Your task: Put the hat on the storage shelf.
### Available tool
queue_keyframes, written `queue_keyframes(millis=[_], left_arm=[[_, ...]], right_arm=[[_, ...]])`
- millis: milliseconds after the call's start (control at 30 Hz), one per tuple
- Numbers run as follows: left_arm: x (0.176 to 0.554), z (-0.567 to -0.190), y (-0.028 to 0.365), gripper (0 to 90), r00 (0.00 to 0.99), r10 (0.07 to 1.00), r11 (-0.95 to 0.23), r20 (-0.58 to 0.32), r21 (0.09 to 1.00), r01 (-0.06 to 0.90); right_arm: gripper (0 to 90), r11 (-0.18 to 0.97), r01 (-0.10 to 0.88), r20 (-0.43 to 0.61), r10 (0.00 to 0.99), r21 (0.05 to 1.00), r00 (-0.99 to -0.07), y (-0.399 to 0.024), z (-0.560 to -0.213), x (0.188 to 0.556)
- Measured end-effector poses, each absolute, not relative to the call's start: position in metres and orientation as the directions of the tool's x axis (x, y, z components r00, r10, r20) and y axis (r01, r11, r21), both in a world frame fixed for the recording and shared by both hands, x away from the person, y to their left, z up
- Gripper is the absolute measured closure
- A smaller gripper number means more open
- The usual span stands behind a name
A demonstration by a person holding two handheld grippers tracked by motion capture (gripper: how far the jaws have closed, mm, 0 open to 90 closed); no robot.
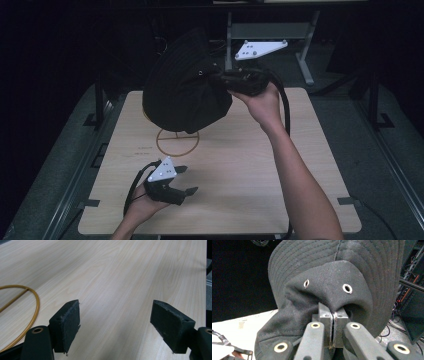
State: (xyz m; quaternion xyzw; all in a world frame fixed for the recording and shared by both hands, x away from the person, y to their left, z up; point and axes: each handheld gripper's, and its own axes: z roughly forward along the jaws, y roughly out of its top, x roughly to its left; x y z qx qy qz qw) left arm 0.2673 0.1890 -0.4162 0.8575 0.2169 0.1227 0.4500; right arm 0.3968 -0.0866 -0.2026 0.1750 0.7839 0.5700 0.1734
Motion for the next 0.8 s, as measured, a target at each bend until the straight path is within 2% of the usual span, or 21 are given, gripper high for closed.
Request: queue_keyframes(millis=[800], left_arm=[[0.271, -0.418, 0.191, 23.3, 0.873, 0.488, -0.499, -0.001, 0.820, 0.280]], right_arm=[[88.0, 0.315, 0.117, -0.045, 0.462, 0.942, -0.886, -0.040, -0.178, 0.438]])
